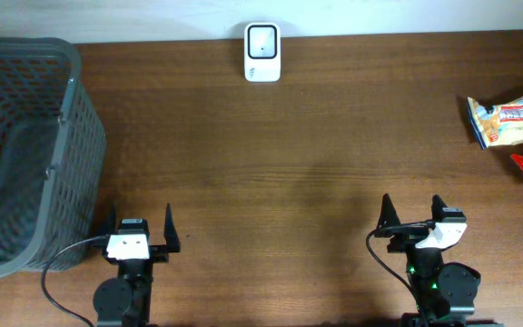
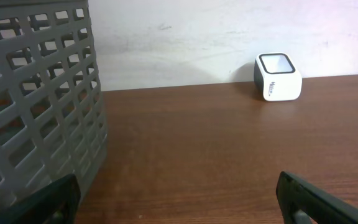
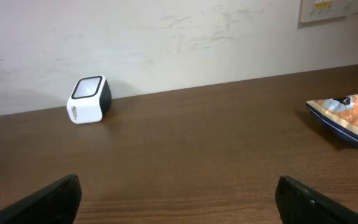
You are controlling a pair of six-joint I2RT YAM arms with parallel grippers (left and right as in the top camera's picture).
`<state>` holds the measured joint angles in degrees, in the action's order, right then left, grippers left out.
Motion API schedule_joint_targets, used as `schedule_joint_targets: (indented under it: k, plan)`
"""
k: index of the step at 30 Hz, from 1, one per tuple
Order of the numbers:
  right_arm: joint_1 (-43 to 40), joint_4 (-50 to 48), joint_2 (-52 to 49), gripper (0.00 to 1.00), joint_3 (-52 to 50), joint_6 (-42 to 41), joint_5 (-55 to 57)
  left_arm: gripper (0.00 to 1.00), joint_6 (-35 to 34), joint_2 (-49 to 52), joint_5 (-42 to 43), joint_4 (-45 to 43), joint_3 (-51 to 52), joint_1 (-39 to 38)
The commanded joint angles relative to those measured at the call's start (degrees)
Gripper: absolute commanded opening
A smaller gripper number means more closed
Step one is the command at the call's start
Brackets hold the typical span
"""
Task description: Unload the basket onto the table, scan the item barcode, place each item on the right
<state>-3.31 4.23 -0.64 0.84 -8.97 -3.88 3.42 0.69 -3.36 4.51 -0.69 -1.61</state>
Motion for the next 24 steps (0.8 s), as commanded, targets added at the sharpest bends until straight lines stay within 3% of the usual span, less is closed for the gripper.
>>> schedule_joint_targets:
  k: [1, 4, 24]
  plan:
    - [0.31, 0.35, 0.46, 0.98, -0.52, 5.20, 4.00, 0.99, -0.13, -0.39, 0.61, 0.24, 0.15, 0.28]
    - [0.31, 0.46, 0.46, 0.98, -0.52, 11.74, 3.87, 0.99, -0.13, -0.39, 0.61, 0.24, 0.15, 0.28]
    - [0.35, 0.31, 0.46, 0.98, -0.52, 11.74, 3.28, 0.99, -0.13, -0.39, 0.61, 0.24, 0.15, 0.28]
